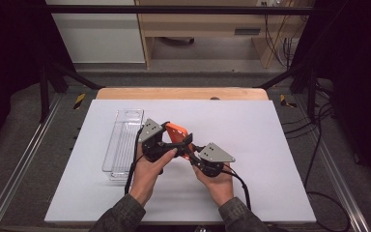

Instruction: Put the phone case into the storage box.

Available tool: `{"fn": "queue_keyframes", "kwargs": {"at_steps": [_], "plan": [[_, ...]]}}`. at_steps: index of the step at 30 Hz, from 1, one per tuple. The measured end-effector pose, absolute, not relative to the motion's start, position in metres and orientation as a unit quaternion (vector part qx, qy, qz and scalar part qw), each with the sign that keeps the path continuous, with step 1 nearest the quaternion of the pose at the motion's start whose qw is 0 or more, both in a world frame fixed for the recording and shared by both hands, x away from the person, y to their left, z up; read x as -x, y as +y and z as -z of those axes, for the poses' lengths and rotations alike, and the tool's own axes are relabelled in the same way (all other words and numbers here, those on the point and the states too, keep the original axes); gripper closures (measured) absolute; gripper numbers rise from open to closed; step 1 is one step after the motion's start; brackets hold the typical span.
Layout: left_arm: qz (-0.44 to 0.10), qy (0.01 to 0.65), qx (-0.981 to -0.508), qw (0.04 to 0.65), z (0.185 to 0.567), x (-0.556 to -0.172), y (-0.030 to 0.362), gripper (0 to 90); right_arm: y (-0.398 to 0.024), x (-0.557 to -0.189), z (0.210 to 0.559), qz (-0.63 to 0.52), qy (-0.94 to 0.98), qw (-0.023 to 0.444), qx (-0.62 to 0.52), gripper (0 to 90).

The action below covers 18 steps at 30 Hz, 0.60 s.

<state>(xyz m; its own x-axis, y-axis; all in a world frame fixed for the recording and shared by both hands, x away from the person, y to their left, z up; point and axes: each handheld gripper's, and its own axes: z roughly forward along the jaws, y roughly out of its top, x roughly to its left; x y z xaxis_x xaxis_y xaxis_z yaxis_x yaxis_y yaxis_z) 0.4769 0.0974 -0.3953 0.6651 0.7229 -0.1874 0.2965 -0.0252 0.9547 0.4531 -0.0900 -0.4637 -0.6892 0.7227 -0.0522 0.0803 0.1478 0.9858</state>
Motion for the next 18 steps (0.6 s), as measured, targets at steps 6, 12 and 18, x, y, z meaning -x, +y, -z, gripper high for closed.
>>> {"fn": "queue_keyframes", "kwargs": {"at_steps": [6, 12, 18], "plan": [[-0.184, 0.371, -0.691, 0.592, 0.3954, -0.4773, 0.0983, 9.5, -0.0887, -0.4531, 0.4654, -0.586, 0.708, 0.272, -0.286, 79.9], [-0.186, 0.375, -0.693, 0.587, 0.3952, -0.4773, 0.0993, 15.2, -0.0893, -0.4533, 0.4654, -0.586, 0.707, 0.27, -0.289, 79.9], [-0.186, 0.377, -0.697, 0.581, 0.3929, -0.476, 0.1, 16.0, -0.0886, -0.4529, 0.4656, -0.585, 0.708, 0.27, -0.289, 79.7]]}}
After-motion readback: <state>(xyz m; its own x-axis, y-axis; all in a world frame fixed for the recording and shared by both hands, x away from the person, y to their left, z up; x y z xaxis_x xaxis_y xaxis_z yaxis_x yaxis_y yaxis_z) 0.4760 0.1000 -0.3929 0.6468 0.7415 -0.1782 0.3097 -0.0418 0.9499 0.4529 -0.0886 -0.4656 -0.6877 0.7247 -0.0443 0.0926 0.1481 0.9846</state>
